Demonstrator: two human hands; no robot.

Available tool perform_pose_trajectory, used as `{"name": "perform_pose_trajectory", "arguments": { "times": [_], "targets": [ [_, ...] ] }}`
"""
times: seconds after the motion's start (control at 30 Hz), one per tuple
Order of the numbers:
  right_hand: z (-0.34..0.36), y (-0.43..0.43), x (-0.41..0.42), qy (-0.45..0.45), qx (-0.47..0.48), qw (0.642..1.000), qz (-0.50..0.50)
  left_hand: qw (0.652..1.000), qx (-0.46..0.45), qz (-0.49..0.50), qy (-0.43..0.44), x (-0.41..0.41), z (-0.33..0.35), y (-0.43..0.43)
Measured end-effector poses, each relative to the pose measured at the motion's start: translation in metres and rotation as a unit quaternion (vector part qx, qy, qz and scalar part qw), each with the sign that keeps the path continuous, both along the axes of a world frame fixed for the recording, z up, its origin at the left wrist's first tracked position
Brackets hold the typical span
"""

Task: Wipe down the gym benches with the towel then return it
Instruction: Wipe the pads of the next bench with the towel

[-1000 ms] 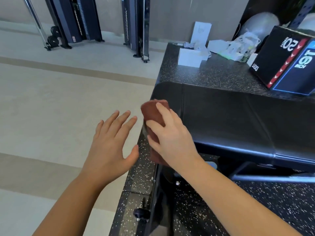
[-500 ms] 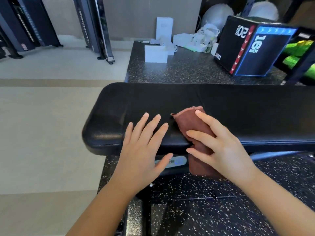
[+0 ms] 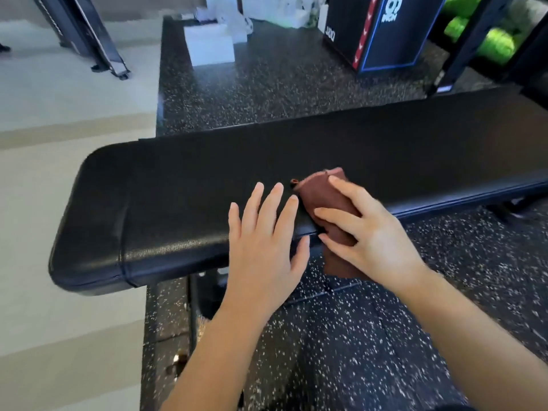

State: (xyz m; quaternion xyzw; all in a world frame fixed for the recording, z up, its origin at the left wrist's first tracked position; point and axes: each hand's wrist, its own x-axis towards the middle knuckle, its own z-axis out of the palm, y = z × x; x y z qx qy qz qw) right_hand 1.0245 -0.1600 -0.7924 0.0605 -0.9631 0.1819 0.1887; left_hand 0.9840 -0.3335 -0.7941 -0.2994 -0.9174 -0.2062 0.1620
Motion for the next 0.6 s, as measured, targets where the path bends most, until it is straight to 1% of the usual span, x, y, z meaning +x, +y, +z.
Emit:
{"name": "perform_pose_trajectory", "arguments": {
  "times": [0.07, 0.17, 0.27, 0.33, 0.47, 0.6],
  "targets": [
    [0.019, -0.001, 0.002, -0.055, -0.04, 0.998, 0.0, 0.999, -0.009, 0.004, -0.039, 0.007, 0.022, 0.01],
    [0.056, 0.003, 0.018, -0.117, -0.119, 0.985, -0.037, 0.996, -0.029, 0.019, -0.079, 0.018, 0.064, 0.021],
    [0.098, 0.016, 0.046, -0.147, -0.143, 0.977, -0.065, 0.993, -0.035, 0.028, -0.105, 0.034, 0.111, 0.036],
    [0.132, 0.025, 0.064, -0.173, -0.146, 0.97, -0.087, 0.992, -0.04, 0.015, -0.119, 0.05, 0.144, 0.047],
    [0.212, 0.044, 0.088, -0.176, -0.14, 0.965, -0.139, 0.989, -0.047, -0.014, -0.138, 0.077, 0.218, 0.067],
    [0.3, 0.059, 0.111, -0.165, -0.15, 0.961, -0.161, 0.988, -0.061, -0.034, -0.141, 0.097, 0.304, 0.081]
  ]
}}
